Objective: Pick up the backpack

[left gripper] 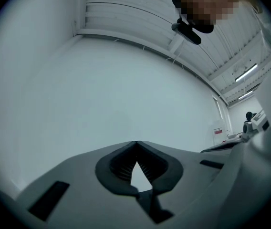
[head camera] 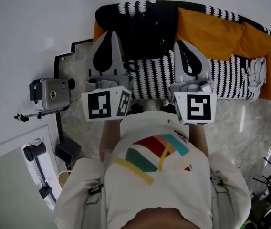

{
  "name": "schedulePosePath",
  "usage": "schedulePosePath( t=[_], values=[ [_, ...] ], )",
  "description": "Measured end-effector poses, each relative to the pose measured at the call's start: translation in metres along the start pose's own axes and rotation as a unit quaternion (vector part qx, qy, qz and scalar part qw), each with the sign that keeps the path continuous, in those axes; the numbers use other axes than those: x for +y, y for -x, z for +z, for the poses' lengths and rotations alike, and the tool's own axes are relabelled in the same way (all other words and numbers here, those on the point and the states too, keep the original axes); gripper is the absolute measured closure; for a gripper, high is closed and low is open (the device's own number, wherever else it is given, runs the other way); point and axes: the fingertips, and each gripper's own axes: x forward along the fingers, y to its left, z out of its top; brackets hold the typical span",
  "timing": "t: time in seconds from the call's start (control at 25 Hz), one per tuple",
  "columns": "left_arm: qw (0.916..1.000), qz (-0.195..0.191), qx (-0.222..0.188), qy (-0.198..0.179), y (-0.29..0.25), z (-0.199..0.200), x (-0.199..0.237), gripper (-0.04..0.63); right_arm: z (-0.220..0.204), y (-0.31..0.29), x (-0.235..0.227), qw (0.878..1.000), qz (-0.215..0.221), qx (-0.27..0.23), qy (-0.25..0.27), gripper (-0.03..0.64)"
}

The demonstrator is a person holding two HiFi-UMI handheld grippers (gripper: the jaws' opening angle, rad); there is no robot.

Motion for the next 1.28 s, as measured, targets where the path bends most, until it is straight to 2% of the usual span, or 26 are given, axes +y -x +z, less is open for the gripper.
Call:
schedulePosePath(
  t=[0.32,0.64,1.28],
  values=[
    [0.9998,0.017,-0.008,0.005,0.008,0.006,0.028,0.583,0.007,-0.008,0.011,1.000,-0.009,-0.008,0.000,0.612],
    [0.9994,0.033,-0.004,0.000,0.016,0.006,0.047,0.582,0.010,-0.018,0.030,1.000,0.012,-0.012,0.003,0.612],
    [0.9988,0.048,0.002,0.012,0.009,-0.002,0.083,0.581,0.014,-0.045,0.038,1.000,0.009,-0.014,0.010,0.612]
  ],
)
